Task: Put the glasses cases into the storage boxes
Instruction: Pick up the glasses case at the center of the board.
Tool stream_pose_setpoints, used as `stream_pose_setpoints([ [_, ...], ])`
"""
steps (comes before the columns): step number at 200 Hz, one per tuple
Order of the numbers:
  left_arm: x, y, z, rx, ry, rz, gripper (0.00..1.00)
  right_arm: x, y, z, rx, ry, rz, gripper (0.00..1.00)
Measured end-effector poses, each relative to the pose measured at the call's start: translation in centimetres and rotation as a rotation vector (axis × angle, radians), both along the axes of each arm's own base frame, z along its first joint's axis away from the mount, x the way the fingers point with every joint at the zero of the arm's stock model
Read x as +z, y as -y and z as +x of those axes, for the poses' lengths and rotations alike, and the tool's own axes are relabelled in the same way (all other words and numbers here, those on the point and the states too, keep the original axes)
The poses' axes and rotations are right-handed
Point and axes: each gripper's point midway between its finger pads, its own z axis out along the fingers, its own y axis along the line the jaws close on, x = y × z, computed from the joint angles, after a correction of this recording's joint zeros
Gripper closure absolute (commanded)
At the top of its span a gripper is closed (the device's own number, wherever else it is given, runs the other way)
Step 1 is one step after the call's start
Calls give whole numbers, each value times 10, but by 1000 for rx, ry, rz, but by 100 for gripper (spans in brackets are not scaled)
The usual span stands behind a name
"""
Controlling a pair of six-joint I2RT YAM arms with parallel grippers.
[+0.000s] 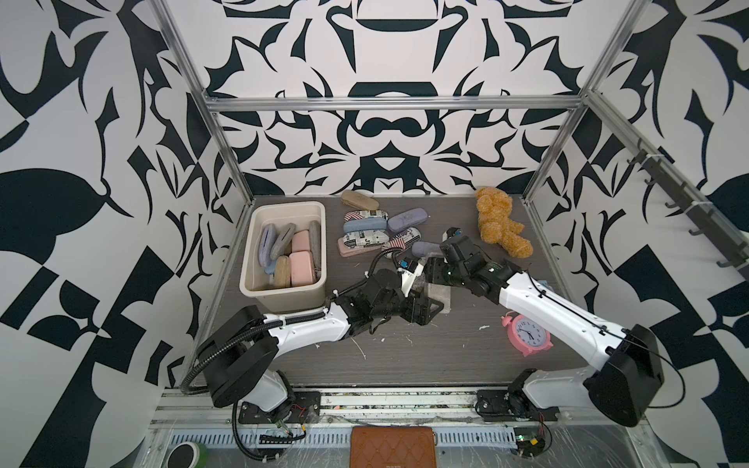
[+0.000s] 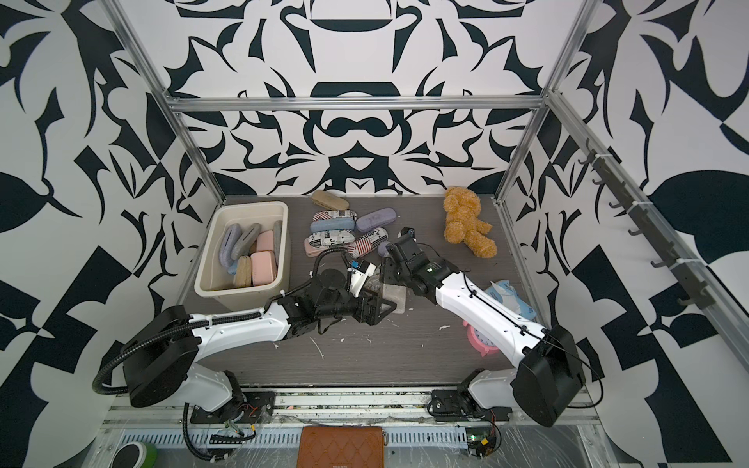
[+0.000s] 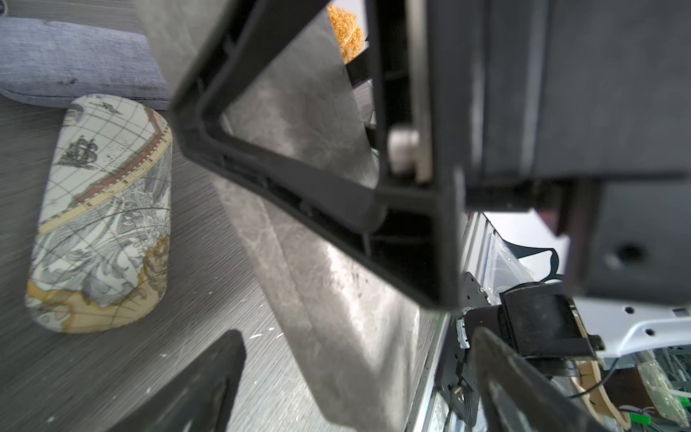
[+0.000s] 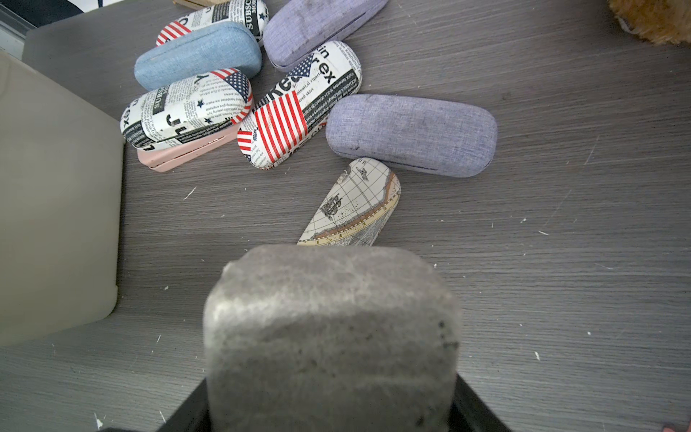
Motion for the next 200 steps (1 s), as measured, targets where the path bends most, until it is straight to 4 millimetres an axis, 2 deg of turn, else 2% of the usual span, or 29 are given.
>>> stream_pose_setpoints([
  [11, 0, 1, 0, -3, -2, -2, 14, 0, -1, 0, 0, -1, 2, 55],
  [26, -4, 3, 0, -9, -9, 2, 14, 0, -1, -1, -1, -1, 5, 55],
  [29, -5, 4, 0, -9, -12, 4, 18, 1, -1, -1, -2, -1, 7, 55],
  [41, -9, 4, 0, -10, -20, 11, 22, 3, -2, -1, -5, 2, 14, 55],
  [55, -11, 5, 0, -12, -21, 14, 23, 7, -2, -3, -3, 8, 28, 56],
  [100, -9, 6, 1, -10, -16, 6, 16, 19, -4, -4, 0, 36, 68, 56],
  [104, -10, 6, 1, -10, -16, 6, 12, 20, -4, -4, 0, 38, 70, 56],
  [118, -11, 5, 1, -7, -17, 8, 8, 18, -5, -5, 1, 40, 76, 56],
  [149, -14, 4, 1, -4, -17, 20, 7, 9, -4, -8, 6, 22, 73, 56],
  [182, -19, 1, 0, -5, -26, 42, 7, 9, -4, -7, 6, 24, 74, 56],
  [200, -19, 0, 3, 2, -28, 44, 4, 9, -5, -7, 6, 27, 75, 56],
])
